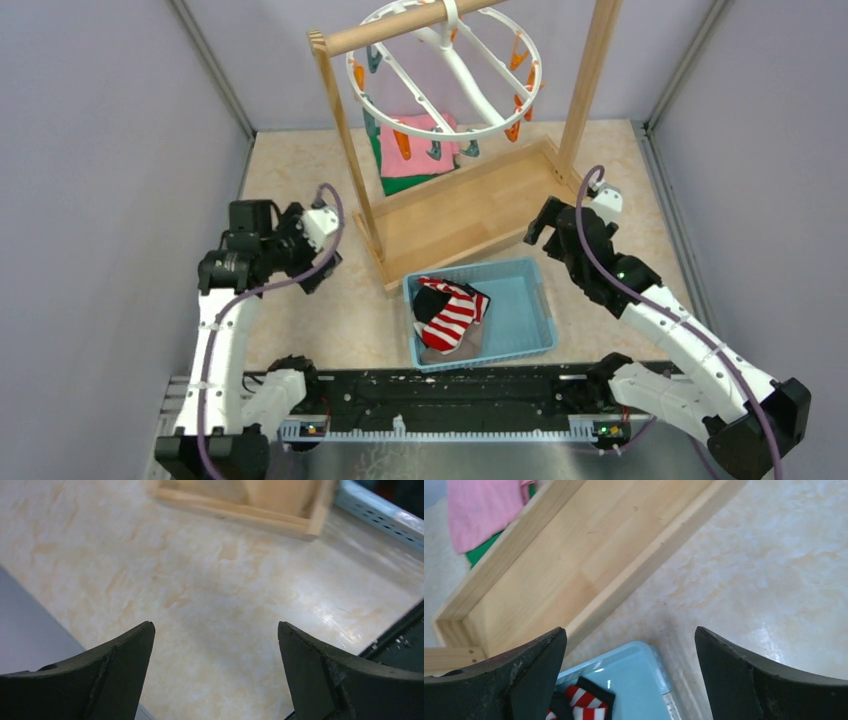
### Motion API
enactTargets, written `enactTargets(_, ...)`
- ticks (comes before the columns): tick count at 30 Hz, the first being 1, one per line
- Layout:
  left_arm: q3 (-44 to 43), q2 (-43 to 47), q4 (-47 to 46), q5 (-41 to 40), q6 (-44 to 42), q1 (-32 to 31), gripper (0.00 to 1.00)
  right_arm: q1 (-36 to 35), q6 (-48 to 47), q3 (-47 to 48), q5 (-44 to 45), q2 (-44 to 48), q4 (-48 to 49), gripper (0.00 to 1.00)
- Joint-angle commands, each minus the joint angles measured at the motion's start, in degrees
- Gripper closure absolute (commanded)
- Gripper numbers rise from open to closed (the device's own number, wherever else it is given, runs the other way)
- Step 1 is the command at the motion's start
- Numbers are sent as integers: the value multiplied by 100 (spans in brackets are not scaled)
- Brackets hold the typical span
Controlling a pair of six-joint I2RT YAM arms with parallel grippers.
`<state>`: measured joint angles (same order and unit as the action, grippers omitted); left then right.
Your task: Remove the socks clipped to the hanger
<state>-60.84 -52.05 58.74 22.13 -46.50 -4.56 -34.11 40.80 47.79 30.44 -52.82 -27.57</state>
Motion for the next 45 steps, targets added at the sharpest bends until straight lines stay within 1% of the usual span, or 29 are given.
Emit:
enactTargets(1,-266,-529,-827,1492,-32,1867,1,438,290,-113,365,230,30,1)
enactTargets(4,-690,-1309,-722,2644,-19,3580,1,584,77,-64,660,248,-35,1)
enactTargets(6,-876,-1767,-577,3175,-18,4286,1,630,-45,-84,902,298,-17,1)
enactTargets(8,-863,-2098,-580,3410,67,4635,1,651,-133,-196,1340,383,57,1)
enactTargets(9,-772,-2204,-655,3444,136,4710,1,651,-197,-294,1573,445,135,1)
enactTargets(11,-370,-2219,-1146,3373,482,4760,1,659,-523,-665,2124,616,504,1)
enactTargets(12,-87,-2148,-1591,3329,781,4762,1,652,-777,-922,2420,721,844,1)
enactTargets(15,910,-1813,-3236,3386,1730,4758,1,656,-1858,-1835,2925,1055,2221,1)
enactTargets(17,1627,-1545,-4716,3122,2929,4738,1,655,-2311,-2294,3106,1150,3093,1)
enactTargets(18,1984,-1444,-5438,3020,3488,4720,1,657,-2447,-2456,3149,1150,3358,1)
enactTargets(19,2256,-1370,-5992,2984,3860,4689,1,657,-2563,-2586,3219,1110,3615,1)
enactTargets(22,3077,-1243,-7543,3002,4576,4456,1,794,-2815,-2938,3219,809,4431,1)
enactTargets(23,3370,-1242,-8234,3105,4633,4363,1,889,-2712,-2998,3168,706,4541,1)
enactTargets(24,3608,-1247,-8514,3184,4640,4237,1,1012,-2563,-3014,3014,616,4541,1)
enactTargets(25,3779,-1288,-8898,3096,4641,4008,1,1164,-2478,-3017,2850,525,4597,1)
enactTargets(26,3860,-1353,-8951,2813,4471,3606,1,1277,-2470,-3036,2752,449,4725,1)
enactTargets(28,3815,-1660,-9029,2356,4311,3077,1,1575,-2644,-3179,2582,268,5165,1)
enactTargets(31,3482,-2413,-9137,2079,4529,2640,1,2006,-2771,-3380,2136,24,5692,1)
enactTargets(33,3221,-2863,-9171,1978,4638,2487,1,2185,-2716,-3467,1940,-150,5943,1)
enactTargets(36,3073,-3235,-9466,1920,4641,2348,1,2299,-2918,-3663,1434,-451,6694,1)
enactTargets(41,3512,-3482,-10868,1651,5070,2146,1,2312,-3397,-3620,1377,-1515,7961,1)
enactTargets(45,3660,-3749,-11362,1495,5057,1934,1,2326,-3483,-3569,1543,-2162,8666,1)
